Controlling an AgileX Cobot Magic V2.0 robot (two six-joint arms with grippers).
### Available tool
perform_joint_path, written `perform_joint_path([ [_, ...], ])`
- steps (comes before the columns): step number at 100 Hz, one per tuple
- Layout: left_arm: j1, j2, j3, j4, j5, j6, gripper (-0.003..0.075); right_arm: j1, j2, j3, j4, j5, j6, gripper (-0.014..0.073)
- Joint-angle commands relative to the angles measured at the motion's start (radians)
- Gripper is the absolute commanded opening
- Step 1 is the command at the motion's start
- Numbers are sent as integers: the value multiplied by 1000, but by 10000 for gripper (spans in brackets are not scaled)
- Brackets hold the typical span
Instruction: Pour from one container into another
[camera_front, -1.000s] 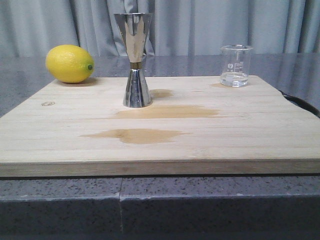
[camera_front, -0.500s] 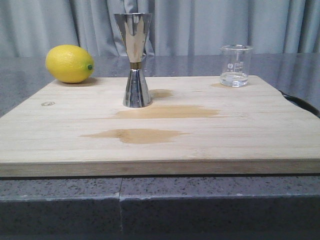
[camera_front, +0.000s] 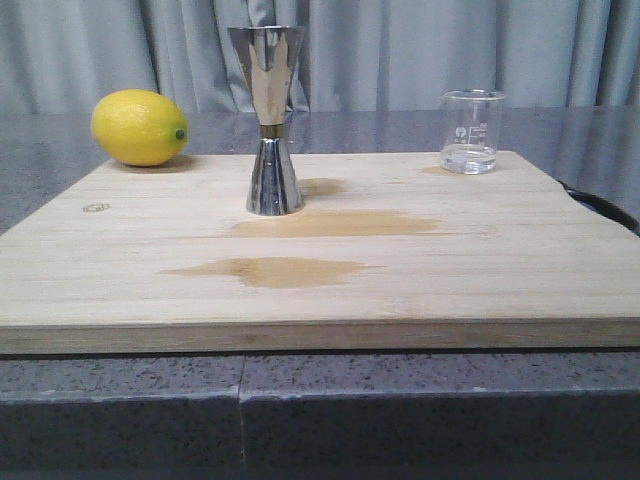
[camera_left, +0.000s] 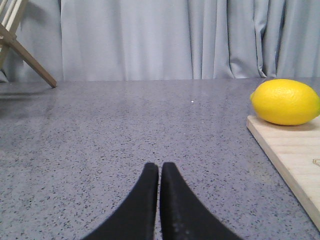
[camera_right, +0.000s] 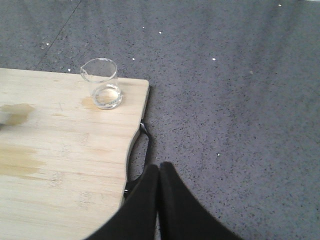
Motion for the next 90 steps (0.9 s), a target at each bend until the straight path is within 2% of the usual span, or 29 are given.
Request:
perform_joint_path([
  [1,4,-25,4,-2,-84,-13,-19,-3,1,-20,-23,-72,3,-71],
  [8,4,-25,4,-2,-84,-13,-19,-23,-26,4,-28,-79,3,-71],
  [18,4,-25,4,-2,-84,-13,-19,-112,-84,75,7,-126,8,-71],
  [34,4,-25,4,-2,-84,-13,-19,-246,-251,296,75,-350,8,-71],
  [48,4,-25,4,-2,-84,-13,-19,-324,-418,505,117,-547,8,-71],
  [75,4,-25,4,-2,-84,-13,-19,-366,-635,813,131,-808,8,-71],
  [83,4,-25,4,-2,-86,-13,-19,-366,-633,804,133,-767,8,-71],
  [90,4,-25,4,-2,-86,-13,-19,-366,-633,812,133,-813,8,-71],
])
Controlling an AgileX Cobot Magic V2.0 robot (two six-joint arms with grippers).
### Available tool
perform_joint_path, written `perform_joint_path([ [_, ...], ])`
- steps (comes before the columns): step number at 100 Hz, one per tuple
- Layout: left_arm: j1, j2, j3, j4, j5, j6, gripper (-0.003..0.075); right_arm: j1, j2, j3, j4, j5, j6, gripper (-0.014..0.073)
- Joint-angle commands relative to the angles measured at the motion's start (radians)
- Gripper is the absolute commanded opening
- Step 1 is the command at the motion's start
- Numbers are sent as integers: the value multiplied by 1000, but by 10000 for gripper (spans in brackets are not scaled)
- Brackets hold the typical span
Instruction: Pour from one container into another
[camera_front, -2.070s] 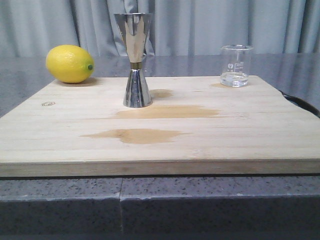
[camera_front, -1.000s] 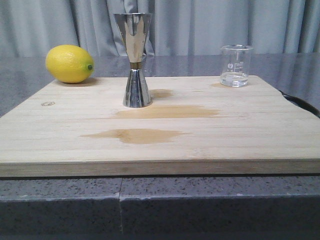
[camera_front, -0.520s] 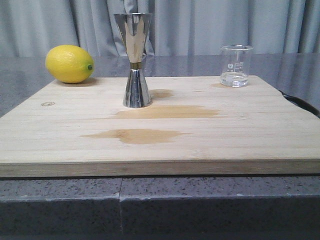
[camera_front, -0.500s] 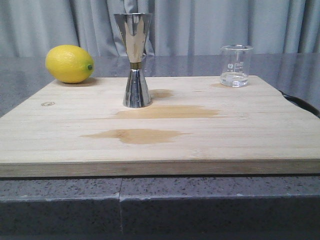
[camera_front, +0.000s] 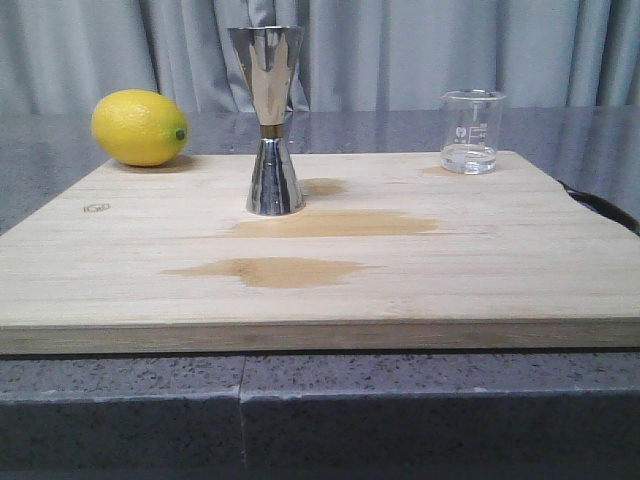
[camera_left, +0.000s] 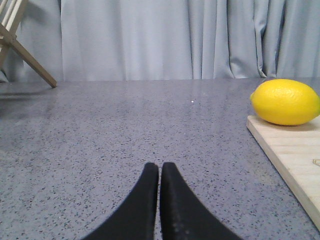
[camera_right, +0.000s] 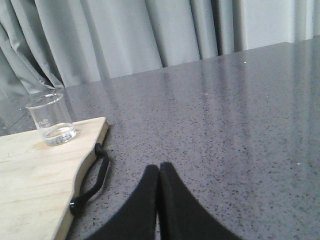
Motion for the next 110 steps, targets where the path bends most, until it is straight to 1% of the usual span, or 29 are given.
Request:
perform_joint_path([
  [1,4,-25,4,-2,-86,-13,-19,-4,-23,14,1,-136,-2,-71],
  [11,4,-25,4,-2,-86,-13,-19,-4,-23,14,1,-157,-2,-71],
  [33,4,-25,4,-2,-86,-13,-19,-4,-23,14,14,-156,-11,-71],
  [38,4,-25,4,-2,-86,-13,-19,-4,-23,14,18,-156,-62,-71],
  [46,4,-25,4,-2,-86,-13,-19,-4,-23,14,38,-156,-204,-71],
  [50,4,-25,4,-2,-86,-13,-19,-4,-23,14,57,-156,-234,-71],
  [56,4,-25,4,-2,-86,-13,-19,-4,-23,14,83,-163,-234,-71],
  [110,4,-25,4,-2,-86,-13,-19,-4,-23,14,84,-163,-234,-71],
])
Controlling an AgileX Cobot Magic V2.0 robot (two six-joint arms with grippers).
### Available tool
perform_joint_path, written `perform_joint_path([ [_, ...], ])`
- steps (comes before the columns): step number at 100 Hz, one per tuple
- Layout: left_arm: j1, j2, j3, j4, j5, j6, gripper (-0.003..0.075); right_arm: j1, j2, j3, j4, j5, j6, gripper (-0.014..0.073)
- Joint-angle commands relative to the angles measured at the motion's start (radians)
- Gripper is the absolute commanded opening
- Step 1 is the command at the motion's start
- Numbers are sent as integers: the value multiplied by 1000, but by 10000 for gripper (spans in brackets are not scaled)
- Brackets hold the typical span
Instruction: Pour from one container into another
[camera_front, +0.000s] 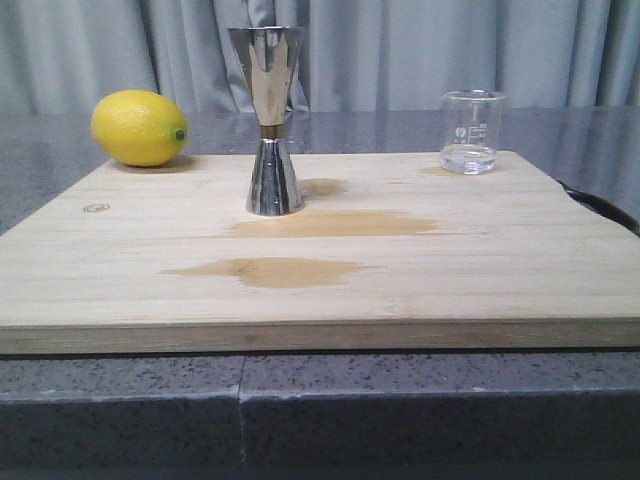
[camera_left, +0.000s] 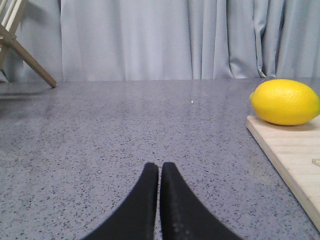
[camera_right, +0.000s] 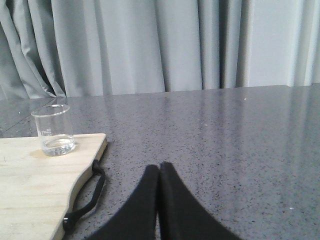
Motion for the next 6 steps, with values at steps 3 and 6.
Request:
perform_joint_path([
  [3,4,-25,4,-2,-86,-13,-19,-4,-23,14,1,-86,-10,-71],
  [6,4,-25,4,-2,-86,-13,-19,-4,-23,14,1,-86,-10,-71],
])
